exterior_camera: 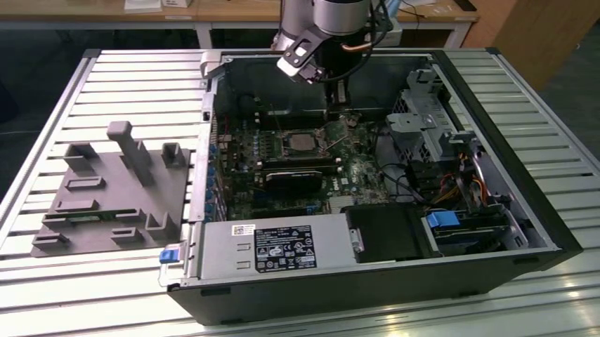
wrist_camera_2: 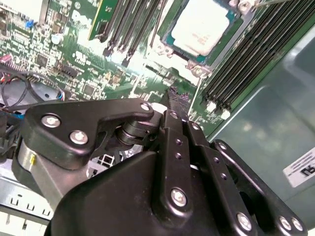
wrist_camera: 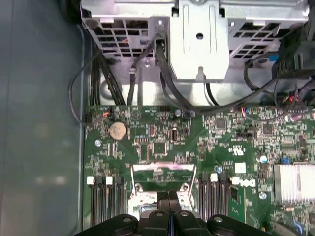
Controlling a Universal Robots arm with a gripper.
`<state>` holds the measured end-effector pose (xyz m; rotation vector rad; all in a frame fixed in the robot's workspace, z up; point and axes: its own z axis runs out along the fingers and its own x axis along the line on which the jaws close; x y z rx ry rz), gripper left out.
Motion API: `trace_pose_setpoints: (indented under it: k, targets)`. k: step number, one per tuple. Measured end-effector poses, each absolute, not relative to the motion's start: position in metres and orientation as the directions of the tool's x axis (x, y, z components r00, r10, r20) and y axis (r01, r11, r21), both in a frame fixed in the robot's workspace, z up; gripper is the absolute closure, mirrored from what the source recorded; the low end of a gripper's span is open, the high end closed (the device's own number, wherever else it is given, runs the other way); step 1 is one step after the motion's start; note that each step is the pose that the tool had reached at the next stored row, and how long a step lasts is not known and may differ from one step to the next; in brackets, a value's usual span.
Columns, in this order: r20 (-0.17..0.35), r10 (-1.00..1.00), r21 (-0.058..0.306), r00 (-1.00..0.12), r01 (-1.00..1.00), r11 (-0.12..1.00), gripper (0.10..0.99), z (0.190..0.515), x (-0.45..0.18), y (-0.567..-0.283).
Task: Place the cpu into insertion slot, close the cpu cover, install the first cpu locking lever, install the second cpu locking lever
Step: 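Close the cpu cover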
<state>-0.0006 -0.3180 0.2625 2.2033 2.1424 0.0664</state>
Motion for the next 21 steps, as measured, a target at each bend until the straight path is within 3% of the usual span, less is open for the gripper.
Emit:
trace_pose_setpoints:
  k: [21]
  targets:
    - [-0.016,0.999,0.073,0.029,0.997,-0.027,0.984,0.262,0.037,-0.318]
